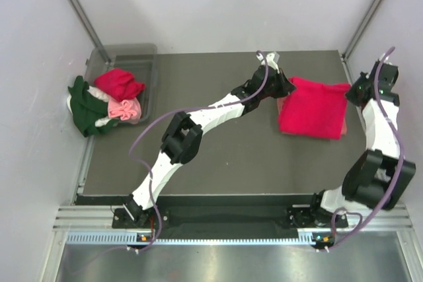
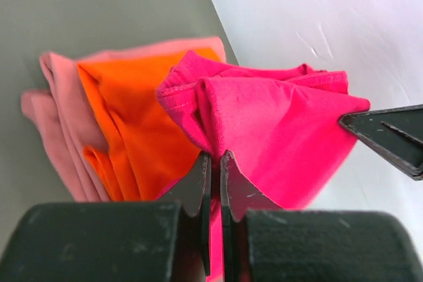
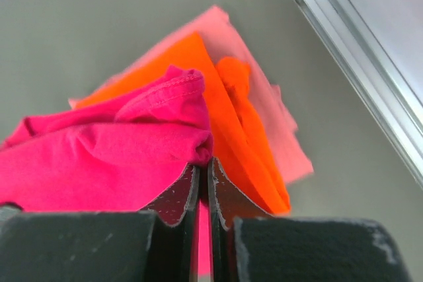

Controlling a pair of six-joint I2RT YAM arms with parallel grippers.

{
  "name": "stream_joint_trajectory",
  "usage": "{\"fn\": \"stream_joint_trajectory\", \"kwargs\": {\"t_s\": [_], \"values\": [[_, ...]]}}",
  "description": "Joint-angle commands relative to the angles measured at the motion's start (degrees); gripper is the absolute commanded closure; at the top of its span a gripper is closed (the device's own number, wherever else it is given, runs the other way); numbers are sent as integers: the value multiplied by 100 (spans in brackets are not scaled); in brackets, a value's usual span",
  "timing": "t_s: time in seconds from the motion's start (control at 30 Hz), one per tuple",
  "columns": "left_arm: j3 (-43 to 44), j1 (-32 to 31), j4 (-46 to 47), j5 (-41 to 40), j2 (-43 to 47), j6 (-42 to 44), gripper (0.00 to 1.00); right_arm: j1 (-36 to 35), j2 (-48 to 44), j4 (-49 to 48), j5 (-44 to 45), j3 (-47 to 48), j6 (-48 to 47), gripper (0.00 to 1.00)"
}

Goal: Fold and stack the t-shirts
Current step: Neatly place the folded tshirt to the corner

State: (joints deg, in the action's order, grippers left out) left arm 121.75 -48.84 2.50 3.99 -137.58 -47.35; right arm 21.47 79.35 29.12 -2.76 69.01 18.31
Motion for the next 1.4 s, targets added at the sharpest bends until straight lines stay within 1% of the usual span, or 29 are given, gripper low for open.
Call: {"fn": "stream_joint_trajectory", "kwargs": {"t_s": [0.0,0.1,0.13,0.17,0.2,0.23,0.27,0.3,0.33,0.37,0.4,0.43,0.47,0.5,0.53,0.57,0.63,0.67,0.7,0.77,0.8,0.87,0.9,0.97,1.07,1.1,1.13,1.2,1.37], "values": [[629,146,602,-21,-513,-265,100,103,735,-706,-127,753,217,100],[1034,313,733,23,-936,-520,100,103,1652,-672,-461,1473,305,100],[1122,383,743,-21,-1007,-564,99,103,1836,-654,-462,1753,305,98],[1140,410,734,-38,-1051,-608,69,103,2004,-628,-427,1886,314,87],[1131,436,638,-65,-1078,-600,53,103,2301,-488,-374,2010,314,46],[1123,489,533,-74,-1052,-460,36,103,2408,-400,-330,2202,331,36],[1096,498,436,-152,-895,-346,22,76,2436,-355,-347,2204,349,32],[887,533,296,-196,-737,-214,20,59,2375,-398,-339,2169,332,24],[702,542,251,-249,-553,74,20,33,2279,-434,-287,2030,305,24],[483,560,225,-345,-107,225,19,6,2034,-477,-243,1941,297,23],[2,595,172,-398,158,366,16,-46,1875,-513,-225,1845,262,23],[-255,612,24,-608,440,628,15,-73,1717,-548,-224,1618,235,24],[-501,639,-47,-706,999,744,15,-99,1411,-609,-242,1511,191,24],[-991,708,-118,-846,1283,867,14,-134,1251,-627,-277,1388,174,25],[-1239,744,-223,-899,1573,1060,14,-143,1110,-645,-460,1161,173,25],[-1503,779,-433,-978,2159,1157,14,-144,822,-723,-601,1036,243,26],[-2276,893,-653,-1329,2725,1394,14,-135,583,-881,-1163,660,375,29],[-2531,937,-872,-1444,3241,1456,14,-143,364,-1013,-1348,570,558,30],[-3012,1033,-970,-1567,3490,1492,14,-161,266,-1127,-1550,456,647,35],[-3463,1166,-1233,-1822,4156,1466,14,-196,-41,-1408,-2121,105,920,40],[-3935,1305,-1261,-1840,4360,1440,14,-205,-138,-1497,-2419,-18,999,46],[-4395,1438,-1314,-1832,4939,1334,14,-275,-427,-1699,-2606,-396,1166,51],[-4850,1543,-1296,-1823,5125,1308,14,-310,-525,-1769,-2711,-528,1201,54],[-5283,1632,-1252,-1832,5607,1273,14,-380,-744,-1988,-2852,-932,1324,61],[-6099,1746,-1243,-1875,6092,1272,14,-390,-868,-2707,-3475,-1626,1772,78],[-6241,1781,-1270,-1928,6198,1272,14,-398,-877,-2858,-3737,-1767,1869,87],[-6373,1790,-1287,-1954,6295,1281,14,-416,-869,-3138,-3853,-2108,2131,91],[-6776,1808,-1261,-2077,6585,1281,14,-504,-886,-3606,-3907,-2435,2238,98],[-7376,1817,-1033,-2244,7016,1431,15,-802,-615,-4230,-3959,-2735,2520,100]]}}
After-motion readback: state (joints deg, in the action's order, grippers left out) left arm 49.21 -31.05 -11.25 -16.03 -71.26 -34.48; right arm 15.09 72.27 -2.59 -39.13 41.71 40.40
